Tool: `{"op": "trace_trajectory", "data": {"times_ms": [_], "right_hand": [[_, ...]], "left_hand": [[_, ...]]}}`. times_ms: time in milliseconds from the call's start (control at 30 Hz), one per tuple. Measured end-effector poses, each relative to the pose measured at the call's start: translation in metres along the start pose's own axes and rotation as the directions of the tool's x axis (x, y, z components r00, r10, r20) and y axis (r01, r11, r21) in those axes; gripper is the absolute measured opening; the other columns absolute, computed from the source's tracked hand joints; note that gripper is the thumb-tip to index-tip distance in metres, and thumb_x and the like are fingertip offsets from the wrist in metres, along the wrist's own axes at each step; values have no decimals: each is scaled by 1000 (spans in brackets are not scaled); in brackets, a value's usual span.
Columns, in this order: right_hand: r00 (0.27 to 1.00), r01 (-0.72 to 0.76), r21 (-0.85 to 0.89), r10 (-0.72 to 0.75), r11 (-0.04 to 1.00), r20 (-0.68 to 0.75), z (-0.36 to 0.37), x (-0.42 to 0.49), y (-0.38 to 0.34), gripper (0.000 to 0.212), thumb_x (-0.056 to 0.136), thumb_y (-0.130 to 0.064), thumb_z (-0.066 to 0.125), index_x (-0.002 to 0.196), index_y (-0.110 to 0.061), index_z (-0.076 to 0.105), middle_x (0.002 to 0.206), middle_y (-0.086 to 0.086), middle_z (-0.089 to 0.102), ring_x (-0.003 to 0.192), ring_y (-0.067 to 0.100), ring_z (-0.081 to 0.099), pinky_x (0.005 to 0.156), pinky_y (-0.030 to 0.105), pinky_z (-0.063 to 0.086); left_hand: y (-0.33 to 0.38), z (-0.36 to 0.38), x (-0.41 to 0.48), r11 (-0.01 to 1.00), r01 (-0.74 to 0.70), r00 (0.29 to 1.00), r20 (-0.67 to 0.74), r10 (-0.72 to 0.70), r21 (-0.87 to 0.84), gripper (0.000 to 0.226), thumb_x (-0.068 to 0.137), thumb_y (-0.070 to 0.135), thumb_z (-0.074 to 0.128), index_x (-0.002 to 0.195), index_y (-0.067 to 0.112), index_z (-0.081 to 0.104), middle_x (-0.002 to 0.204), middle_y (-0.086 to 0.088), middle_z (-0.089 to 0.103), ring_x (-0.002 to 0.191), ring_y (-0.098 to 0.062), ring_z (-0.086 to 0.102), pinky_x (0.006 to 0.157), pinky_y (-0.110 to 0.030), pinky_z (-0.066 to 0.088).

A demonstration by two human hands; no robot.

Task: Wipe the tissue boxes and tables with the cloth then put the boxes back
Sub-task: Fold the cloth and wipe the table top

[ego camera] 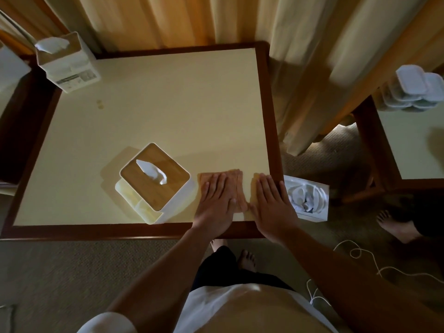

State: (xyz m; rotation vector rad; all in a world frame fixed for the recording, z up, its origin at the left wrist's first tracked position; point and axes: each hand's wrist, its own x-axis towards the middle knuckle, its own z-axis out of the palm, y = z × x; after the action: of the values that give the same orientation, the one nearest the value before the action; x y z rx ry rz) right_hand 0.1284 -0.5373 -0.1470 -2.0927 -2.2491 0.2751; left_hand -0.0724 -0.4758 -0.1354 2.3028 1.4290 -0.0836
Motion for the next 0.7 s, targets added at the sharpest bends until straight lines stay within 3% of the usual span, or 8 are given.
{"op": "trace_trajectory", "data": {"times_ms": [67,233,467,700], "right_hand": [[1000,5,-2,-5,1000,-18,-1,16,0,75,109,-52,10,162,-1,20,171,16,13,161,29,5,129,54,12],[996,-42,-14,41,999,-74,1,67,4,70,107,-43,23,158,4,31,167,22,27,157,35,21,127,57,16],[993,-5,-3,5,1000,-122,1,88,9,67,107,-40,27,161,1,26,169,19,21,159,33,15,127,59,14],[982,-129,27,132,991,-136,-14,154,21,66,110,-42,31,159,1,30,168,20,26,159,31,16,127,57,13]], "left_hand": [[-1,-5,15,1000,16,1000,6,-16,-2,69,104,42,6,166,19,-12,172,3,-22,157,-16,-30,126,-36,-22],[-11,-11,48,1000,-25,995,-93,27,16,69,105,42,7,169,17,7,177,-3,2,163,-21,-11,129,-38,-14],[-10,-24,90,1000,-13,986,-169,14,3,65,107,40,12,168,17,18,176,-5,16,163,-24,2,131,-43,-4],[-15,-45,150,999,19,963,-267,-27,-30,58,108,35,30,160,11,41,167,-13,38,158,-33,27,129,-54,22]]}}
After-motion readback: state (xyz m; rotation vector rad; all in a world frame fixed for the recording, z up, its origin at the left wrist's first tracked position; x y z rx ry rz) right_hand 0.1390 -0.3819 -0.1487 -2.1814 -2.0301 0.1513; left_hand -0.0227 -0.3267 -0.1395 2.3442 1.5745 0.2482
